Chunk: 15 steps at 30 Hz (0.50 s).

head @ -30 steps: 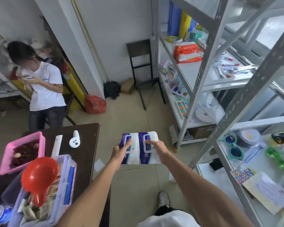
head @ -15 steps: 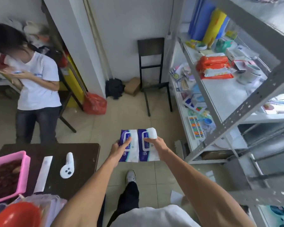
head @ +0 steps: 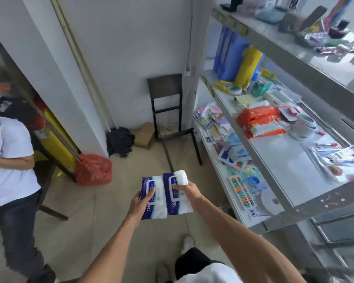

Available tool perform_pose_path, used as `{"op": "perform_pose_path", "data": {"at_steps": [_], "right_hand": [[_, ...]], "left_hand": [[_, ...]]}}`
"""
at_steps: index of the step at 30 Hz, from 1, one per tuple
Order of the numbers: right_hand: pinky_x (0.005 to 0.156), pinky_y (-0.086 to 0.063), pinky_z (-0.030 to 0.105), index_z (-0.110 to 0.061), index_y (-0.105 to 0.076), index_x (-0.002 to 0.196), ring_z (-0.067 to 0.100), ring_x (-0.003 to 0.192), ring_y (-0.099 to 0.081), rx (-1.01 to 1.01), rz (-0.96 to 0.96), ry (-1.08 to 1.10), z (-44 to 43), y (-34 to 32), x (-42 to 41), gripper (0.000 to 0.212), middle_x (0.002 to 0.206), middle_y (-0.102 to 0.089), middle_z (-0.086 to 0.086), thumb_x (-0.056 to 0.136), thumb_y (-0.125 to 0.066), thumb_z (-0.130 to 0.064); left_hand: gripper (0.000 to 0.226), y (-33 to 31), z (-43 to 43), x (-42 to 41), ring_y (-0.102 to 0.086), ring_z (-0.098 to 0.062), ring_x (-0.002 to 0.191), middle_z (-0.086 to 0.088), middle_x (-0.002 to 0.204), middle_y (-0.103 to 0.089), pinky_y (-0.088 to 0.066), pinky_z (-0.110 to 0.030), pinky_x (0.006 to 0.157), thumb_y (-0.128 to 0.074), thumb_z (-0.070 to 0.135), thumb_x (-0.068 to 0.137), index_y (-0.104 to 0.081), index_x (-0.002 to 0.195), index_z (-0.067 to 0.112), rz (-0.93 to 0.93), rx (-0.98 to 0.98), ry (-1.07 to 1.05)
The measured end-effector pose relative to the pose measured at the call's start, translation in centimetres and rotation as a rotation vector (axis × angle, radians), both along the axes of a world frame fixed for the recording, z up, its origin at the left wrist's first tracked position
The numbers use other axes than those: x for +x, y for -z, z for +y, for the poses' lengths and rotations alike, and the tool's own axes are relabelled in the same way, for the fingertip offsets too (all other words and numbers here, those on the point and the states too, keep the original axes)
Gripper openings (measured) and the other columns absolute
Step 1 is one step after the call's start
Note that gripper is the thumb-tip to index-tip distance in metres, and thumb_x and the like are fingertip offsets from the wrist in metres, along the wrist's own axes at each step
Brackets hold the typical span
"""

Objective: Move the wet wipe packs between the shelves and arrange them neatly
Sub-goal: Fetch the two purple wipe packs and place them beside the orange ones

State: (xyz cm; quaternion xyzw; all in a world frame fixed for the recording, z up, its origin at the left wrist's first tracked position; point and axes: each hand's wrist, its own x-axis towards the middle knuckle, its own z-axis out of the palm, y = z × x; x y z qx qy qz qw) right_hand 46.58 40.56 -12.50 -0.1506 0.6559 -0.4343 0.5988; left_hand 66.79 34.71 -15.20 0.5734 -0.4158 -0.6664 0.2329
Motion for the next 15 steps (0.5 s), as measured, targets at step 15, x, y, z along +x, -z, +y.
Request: {"op": "perform_pose_path", "data": {"at_steps": [15], "right_hand": [[0.092,-0.060,0.054,0.002,-0.064,0.130,0.045,0.117,-0.067,-0.123,-0.168,0.089,-16.2,0.3,-16.8,0.051,0.126,-0.070,0.026,0.080,-0.075,-0.002]], "left_hand": [[0.076,-2.2,-22.4,-17.0,-0.078,-0.032,0.100,-0.006,0.110,-0.081,-0.062,-0.048,0.091,-0.087,0.061,0.059,-0.070,0.122,0.021,-0.001,-0.073,0.348]]}}
